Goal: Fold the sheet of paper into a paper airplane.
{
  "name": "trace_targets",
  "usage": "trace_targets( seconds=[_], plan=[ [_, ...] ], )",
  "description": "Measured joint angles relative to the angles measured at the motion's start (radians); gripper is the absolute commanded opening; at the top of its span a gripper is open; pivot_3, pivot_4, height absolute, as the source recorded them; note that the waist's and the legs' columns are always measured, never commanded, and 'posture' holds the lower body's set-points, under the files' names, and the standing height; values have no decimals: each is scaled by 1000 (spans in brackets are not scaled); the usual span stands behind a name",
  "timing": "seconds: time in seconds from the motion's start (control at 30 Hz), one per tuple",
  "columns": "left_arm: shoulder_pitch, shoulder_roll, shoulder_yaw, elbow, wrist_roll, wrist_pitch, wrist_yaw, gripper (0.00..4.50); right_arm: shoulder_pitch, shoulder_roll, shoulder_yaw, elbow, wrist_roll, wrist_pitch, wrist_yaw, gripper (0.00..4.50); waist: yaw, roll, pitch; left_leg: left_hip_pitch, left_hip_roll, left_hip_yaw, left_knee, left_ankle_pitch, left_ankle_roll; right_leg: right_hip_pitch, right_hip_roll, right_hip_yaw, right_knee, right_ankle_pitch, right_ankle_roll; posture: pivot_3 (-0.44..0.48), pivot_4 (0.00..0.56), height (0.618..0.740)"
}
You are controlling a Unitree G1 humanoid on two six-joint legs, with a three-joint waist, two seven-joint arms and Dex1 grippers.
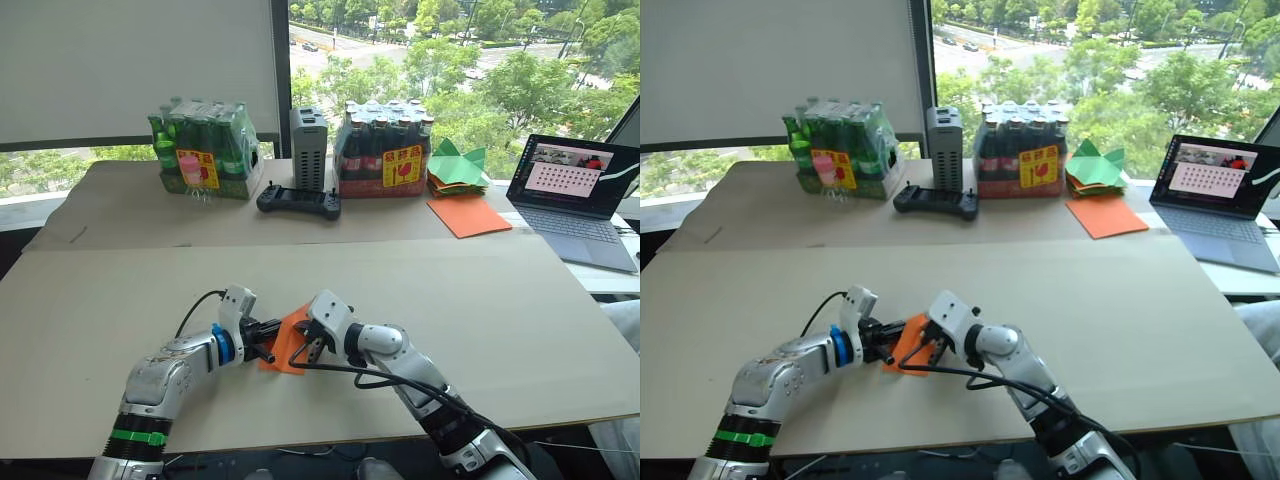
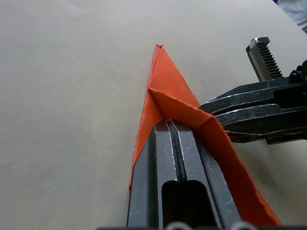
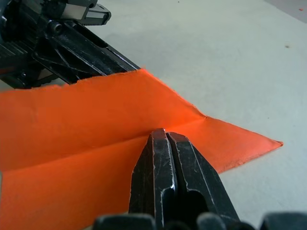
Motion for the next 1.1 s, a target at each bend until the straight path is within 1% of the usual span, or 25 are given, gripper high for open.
trace_targets(
  seconds=[0.1, 0.23, 0.4, 0.53, 0.7, 0.8, 0.93, 1.1],
  plan=[
    [17, 27, 37, -12, -5, 17, 6, 38, -2, 0, 10, 4, -6, -10, 2, 0, -10, 0, 0, 0, 0, 0, 0, 0, 0, 0, 0, 0, 1, 0, 0, 0, 150, 740],
    [39, 43, 101, -26, -31, 51, 28, 38, -4, -6, 14, 9, -13, -28, 5, 0, -11, 0, 0, 0, 1, 0, 0, 0, 0, 0, 1, 0, 1, 0, 1, 0, 150, 740],
    [37, 39, 156, -30, -48, 89, 71, 38, -5, -8, 15, 15, -15, -41, 9, 0, -10, 0, 0, 0, 1, 0, 0, 0, 0, -1, 1, 0, 1, 0, 0, 0, 150, 740],
    [9, 12, 213, -33, -88, 129, 119, 38, -5, -11, 14, 16, -23, -47, 10, 0, -6, -1, 1, -1, 0, 0, 0, 0, 0, -1, 0, 0, 0, 2, -3, 0, 150, 740],
    [-35, -26, 210, -118, -161, 181, 132, 38, -5, -5, 14, 17, -31, -56, 9, 0, -6, -4, 3, -2, 0, 0, 0, 0, 0, -2, 0, 0, 0, 2, -4, 0, 150, 740],
    [-54, -31, 204, -160, -196, 194, 136, 38, -5, 3, 13, 20, -30, -57, 7, 0, -9, -4, 3, -2, 0, 0, 0, 0, 0, -2, 0, 0, 0, 2, -4, 0, 150, 740],
    [-53, -37, 177, -186, -215, 223, 139, 38, -5, 5, 11, 20, -31, -57, 7, 0, -7, -4, 3, -2, 0, 0, 0, 0, 0, -2, 0, 0, 0, 2, -4, 0, 150, 740],
    [-15, -10, 98, -206, -192, 218, 114, 38, -5, 15, 11, 21, -30, -57, 4, 0, -9, -4, 3, -2, 0, 0, 0, 0, 0, -2, 0, 0, 0, 2, -4, 0, 150, 740]
  ],
)
